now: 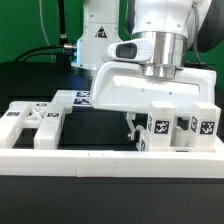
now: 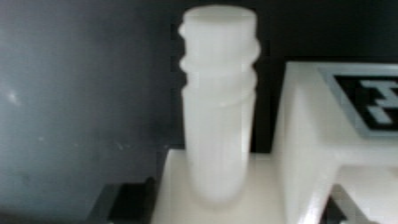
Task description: Assemble chair
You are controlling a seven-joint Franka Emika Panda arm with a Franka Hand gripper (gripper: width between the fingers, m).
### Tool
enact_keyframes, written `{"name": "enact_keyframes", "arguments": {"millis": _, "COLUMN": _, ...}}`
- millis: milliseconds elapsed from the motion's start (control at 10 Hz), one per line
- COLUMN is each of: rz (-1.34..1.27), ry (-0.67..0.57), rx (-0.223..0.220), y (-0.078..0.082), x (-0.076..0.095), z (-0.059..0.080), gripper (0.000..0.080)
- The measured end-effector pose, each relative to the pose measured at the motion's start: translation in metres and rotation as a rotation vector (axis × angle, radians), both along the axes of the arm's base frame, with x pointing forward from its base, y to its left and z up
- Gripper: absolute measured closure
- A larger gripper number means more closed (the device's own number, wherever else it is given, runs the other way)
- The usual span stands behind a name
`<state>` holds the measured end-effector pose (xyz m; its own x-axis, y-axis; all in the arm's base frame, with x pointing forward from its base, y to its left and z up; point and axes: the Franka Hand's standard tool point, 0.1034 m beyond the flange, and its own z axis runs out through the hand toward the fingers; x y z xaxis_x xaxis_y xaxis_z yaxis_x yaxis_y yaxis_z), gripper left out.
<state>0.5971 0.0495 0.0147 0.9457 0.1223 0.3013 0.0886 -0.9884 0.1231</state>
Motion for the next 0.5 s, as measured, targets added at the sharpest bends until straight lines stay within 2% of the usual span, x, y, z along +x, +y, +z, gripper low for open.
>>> {"name": "enact_keyframes", "arguments": {"millis": 100, "rz": 0.003, "ry": -0.001, "rx": -0.001, "y": -0.002, "x": 0.001, "z": 0.004, "gripper": 0.0456}}
{"name": "enact_keyframes", "arguments": {"millis": 200, "rz": 0.008, "ry": -0.003, "rx": -0.001, "y": -0.007, "x": 0.001, "z": 0.014, "gripper": 0.0461}}
{"name": "enact_keyframes", "arguments": {"millis": 400, "rz": 0.018, "ry": 0.007, "rx": 0.006, "y": -0.02, "x": 0.0, "z": 0.039, "gripper": 0.0465}}
{"name": "enact_keyframes", "arguments": {"millis": 500, "rz": 0.016, "ry": 0.024, "rx": 0.016, "y": -0.032, "x": 0.001, "z": 0.054, "gripper": 0.0465}}
